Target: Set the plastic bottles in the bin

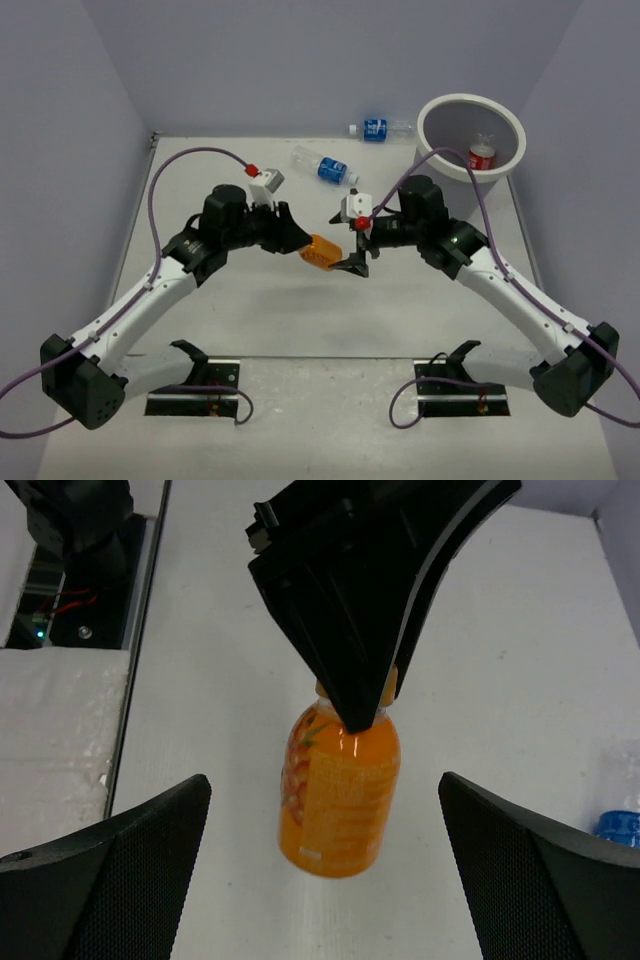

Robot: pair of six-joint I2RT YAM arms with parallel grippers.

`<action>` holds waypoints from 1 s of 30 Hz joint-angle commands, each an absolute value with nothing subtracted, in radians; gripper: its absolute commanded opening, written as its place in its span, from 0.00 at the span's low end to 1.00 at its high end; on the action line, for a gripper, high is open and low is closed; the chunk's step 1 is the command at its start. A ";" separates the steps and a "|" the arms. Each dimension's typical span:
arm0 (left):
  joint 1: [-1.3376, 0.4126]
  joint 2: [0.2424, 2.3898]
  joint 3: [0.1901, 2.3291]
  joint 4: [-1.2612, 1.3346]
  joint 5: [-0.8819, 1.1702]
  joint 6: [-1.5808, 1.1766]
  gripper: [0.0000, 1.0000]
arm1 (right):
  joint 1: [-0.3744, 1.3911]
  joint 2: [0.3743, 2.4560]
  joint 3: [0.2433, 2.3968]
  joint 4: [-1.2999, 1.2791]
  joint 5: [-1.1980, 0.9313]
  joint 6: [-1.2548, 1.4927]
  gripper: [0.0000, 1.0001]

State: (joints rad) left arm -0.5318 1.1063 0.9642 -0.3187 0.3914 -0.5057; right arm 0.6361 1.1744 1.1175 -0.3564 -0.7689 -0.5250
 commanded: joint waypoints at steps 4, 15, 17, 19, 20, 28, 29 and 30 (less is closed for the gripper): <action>-0.617 1.088 0.939 -0.147 0.461 -0.495 0.00 | 0.762 1.312 1.166 -0.378 -0.584 -0.464 0.99; -0.623 1.022 0.925 -0.166 0.343 -0.493 0.00 | 0.807 1.357 1.111 -0.278 -0.446 -0.230 0.73; -0.624 1.016 0.928 -0.178 0.317 -0.498 0.00 | 0.808 1.355 1.111 -0.275 -0.432 -0.205 0.43; -0.623 1.016 0.938 -0.188 0.302 -0.508 0.01 | 0.807 1.351 1.111 -0.262 -0.403 -0.180 0.16; -0.623 1.017 0.948 -0.197 0.297 -0.511 0.02 | 0.807 1.349 1.114 -0.258 -0.380 -0.176 0.10; -0.621 1.059 1.103 -0.403 -0.029 -0.603 1.00 | 0.759 1.337 1.155 -0.230 -0.174 -0.141 0.00; -0.620 1.063 1.121 -0.432 -0.086 -0.622 1.00 | 0.748 1.327 1.166 -0.230 -0.134 -0.133 0.00; -0.614 1.059 1.130 -0.452 -0.145 -0.645 1.00 | 0.720 1.305 1.179 -0.227 -0.090 -0.107 0.00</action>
State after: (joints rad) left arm -0.6237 1.0566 1.0270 -0.3316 0.1391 -0.5588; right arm 0.7797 1.3615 1.1135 -0.2794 -0.2969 -0.1834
